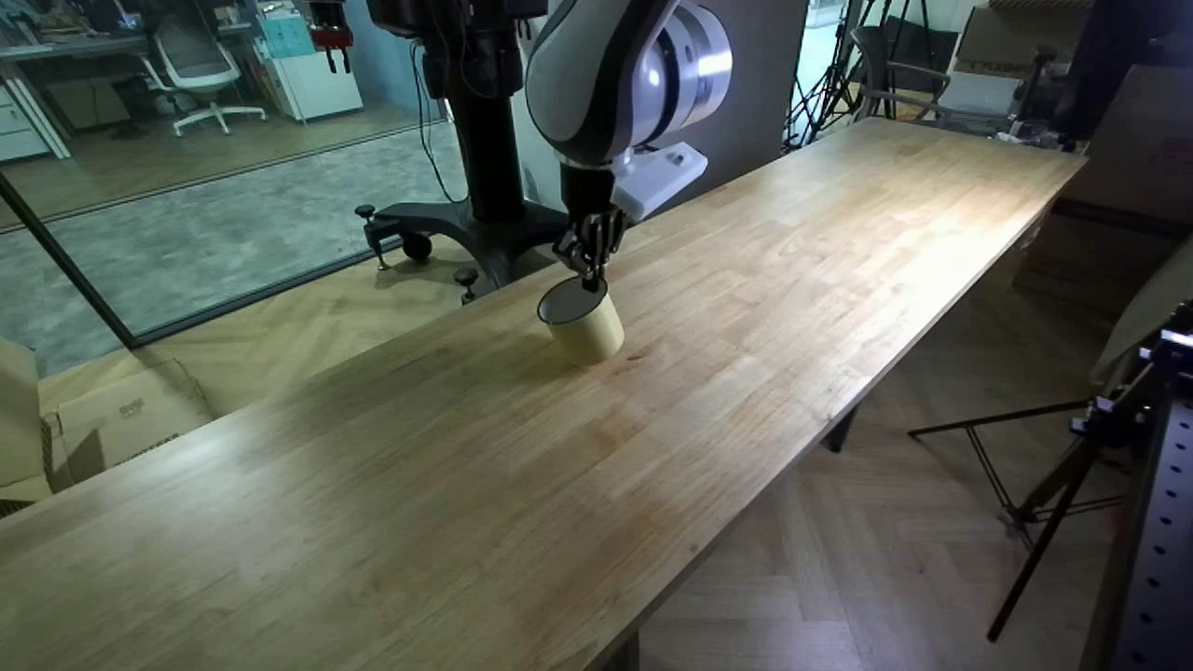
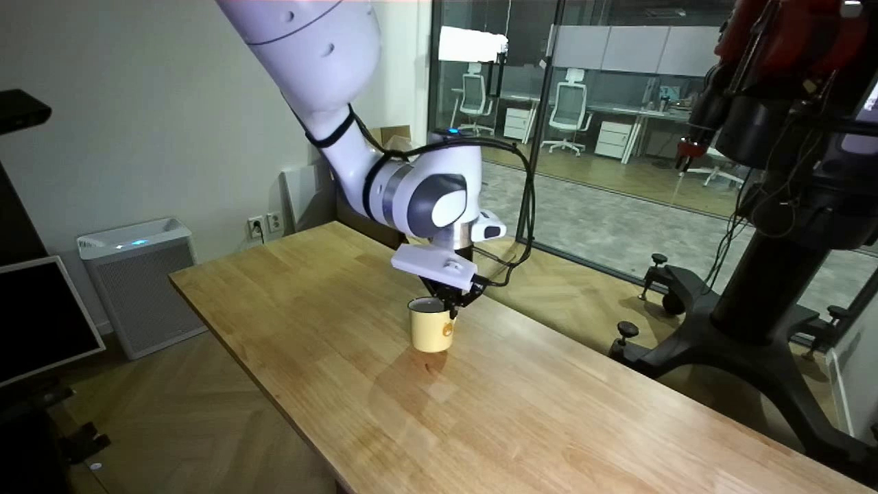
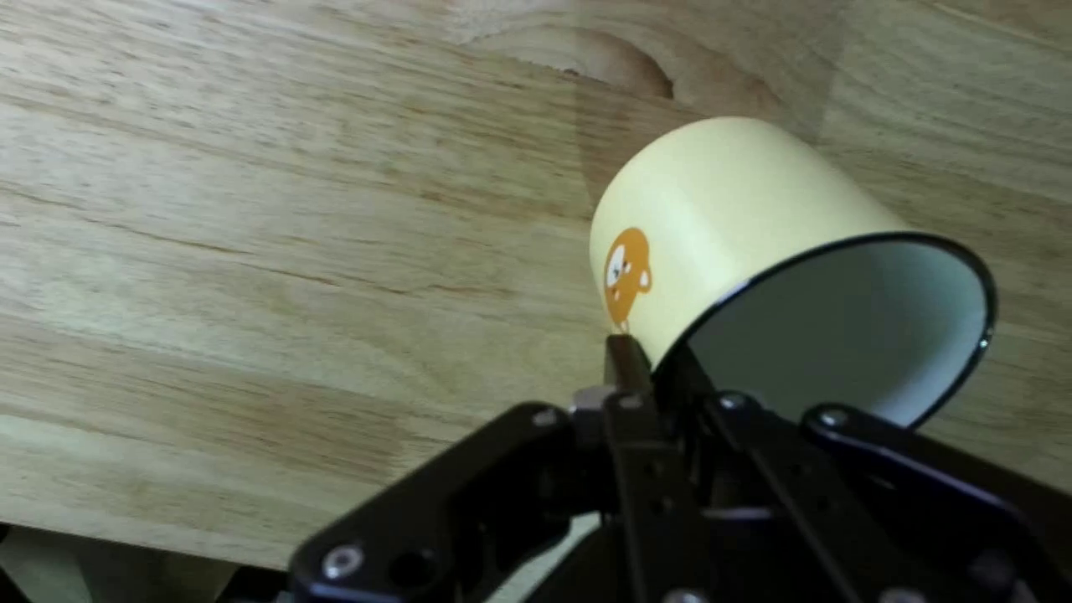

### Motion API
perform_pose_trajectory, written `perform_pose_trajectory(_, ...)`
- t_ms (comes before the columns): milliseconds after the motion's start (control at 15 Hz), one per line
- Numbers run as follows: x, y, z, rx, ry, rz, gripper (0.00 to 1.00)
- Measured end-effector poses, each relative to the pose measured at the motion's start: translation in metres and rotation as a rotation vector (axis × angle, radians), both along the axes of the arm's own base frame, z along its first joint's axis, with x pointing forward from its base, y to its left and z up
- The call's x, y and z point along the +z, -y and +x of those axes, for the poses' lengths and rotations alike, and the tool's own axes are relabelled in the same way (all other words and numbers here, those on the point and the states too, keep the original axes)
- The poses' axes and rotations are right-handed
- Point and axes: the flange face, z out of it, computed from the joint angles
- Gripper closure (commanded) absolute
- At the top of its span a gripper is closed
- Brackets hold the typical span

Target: Move the cup forward

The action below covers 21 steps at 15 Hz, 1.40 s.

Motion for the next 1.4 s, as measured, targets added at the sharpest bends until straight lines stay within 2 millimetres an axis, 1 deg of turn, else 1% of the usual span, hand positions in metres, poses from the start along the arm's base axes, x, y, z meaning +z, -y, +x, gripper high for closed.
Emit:
perform_pose_trajectory(200,0.001,-0.007,-0.022,-0.065,0.042,0.007,0.98)
perform_pose_trajectory(400,-0.004,-0.012,-0.053,-0.168,0.075,0.039,0.98)
perform_pose_trajectory(667,-0.009,-0.013,-0.093,-0.300,0.139,0.087,0.98)
perform_pose_trajectory(867,-0.011,-0.017,-0.115,-0.360,0.166,0.115,0.98)
perform_pose_trajectory(1067,-0.013,-0.022,-0.133,-0.397,0.171,0.157,0.98)
perform_pose_trajectory(1400,-0.023,-0.044,-0.165,-0.432,0.113,0.292,0.98)
